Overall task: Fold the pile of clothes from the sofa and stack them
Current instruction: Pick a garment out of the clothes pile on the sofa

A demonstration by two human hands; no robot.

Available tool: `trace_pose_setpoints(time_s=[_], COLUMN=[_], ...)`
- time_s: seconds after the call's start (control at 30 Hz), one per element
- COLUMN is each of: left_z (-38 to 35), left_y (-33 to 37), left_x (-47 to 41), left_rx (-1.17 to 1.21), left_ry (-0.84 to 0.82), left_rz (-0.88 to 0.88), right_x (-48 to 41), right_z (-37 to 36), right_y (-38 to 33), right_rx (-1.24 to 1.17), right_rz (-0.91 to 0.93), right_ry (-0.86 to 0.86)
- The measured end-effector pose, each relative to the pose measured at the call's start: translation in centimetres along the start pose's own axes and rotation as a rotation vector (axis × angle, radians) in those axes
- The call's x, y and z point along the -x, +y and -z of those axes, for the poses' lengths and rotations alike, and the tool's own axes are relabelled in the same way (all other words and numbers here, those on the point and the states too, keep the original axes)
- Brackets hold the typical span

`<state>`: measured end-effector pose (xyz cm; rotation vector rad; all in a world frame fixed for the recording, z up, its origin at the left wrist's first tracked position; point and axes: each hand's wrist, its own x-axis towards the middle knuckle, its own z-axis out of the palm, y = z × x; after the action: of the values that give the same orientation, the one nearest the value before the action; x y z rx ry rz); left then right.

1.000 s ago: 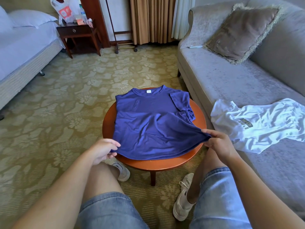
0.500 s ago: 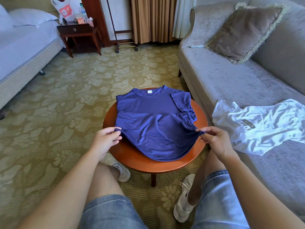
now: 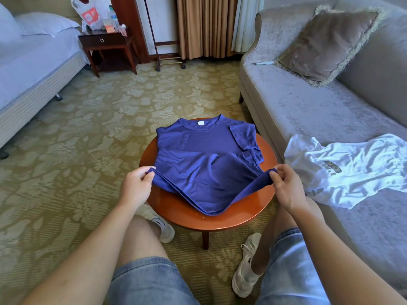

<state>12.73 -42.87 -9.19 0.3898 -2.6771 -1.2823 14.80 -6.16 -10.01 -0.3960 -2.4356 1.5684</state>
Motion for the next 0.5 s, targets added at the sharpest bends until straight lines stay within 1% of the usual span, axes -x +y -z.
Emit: trace_pose_setpoints(time_s=[0.13,0.33,0.5], left_z=[1.1,3.0,4.6], left_y=[1.3,2.1,2.7], left_x=[0.7,1.8,3.8], left_rx=[0.027,0.063,0.078], left_ry=[0.086,0.104,0.117], left_rz=[-0.039,-0.088,-0.118], right_x=[0.1,1.7,3.0], right_z=[1.2,2.7,4.2], right_y=[-0.8,-2.6,-3.9], right_rx=[0.059,0.013,0.061], right_rz=[0.024,0.071,0.106], right_ry=[0.113,0.147,0.203])
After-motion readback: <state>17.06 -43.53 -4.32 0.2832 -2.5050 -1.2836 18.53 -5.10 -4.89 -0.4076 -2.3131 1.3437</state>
